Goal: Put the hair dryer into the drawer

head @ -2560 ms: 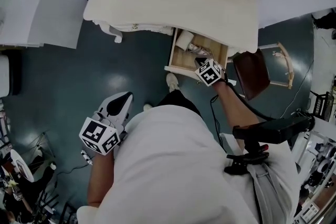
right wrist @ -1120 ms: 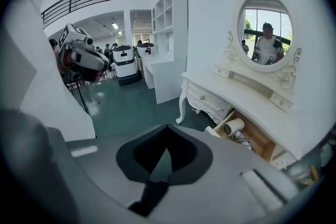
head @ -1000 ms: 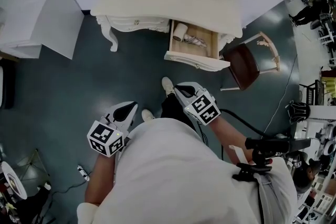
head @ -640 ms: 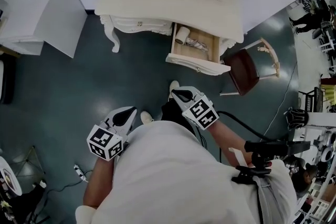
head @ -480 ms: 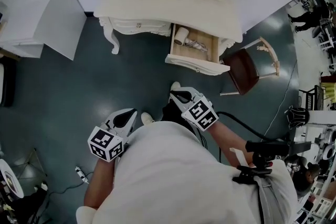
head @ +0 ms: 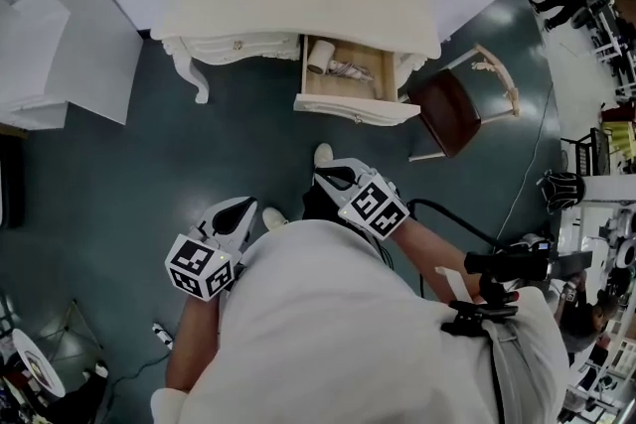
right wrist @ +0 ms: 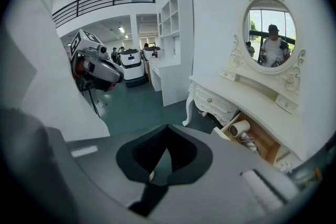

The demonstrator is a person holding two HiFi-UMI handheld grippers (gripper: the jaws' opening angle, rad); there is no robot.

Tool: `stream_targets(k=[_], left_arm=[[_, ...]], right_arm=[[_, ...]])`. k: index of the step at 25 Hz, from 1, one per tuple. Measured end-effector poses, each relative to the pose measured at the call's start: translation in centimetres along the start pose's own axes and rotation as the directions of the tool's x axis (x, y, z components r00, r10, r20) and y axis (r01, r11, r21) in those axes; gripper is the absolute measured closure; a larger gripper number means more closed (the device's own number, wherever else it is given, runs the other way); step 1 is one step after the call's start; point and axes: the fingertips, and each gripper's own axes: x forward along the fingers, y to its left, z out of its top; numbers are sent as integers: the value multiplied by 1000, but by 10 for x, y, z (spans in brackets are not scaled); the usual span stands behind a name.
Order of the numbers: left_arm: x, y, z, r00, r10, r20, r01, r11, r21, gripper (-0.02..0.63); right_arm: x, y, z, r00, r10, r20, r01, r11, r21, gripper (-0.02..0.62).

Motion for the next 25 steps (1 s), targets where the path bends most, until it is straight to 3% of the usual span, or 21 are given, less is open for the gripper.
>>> stream_targets(k=[13,25], left_arm=[[51,8,28,997,-11,-70,11,1000,-5,609],[174,21,108,995,-57,-80,60,998,26,609]], right_arm=[[-4,-57,3,1000,-2,10,1,1000,8,595],[-2,-203,-39,996,-49,-69,50,999,16,595]])
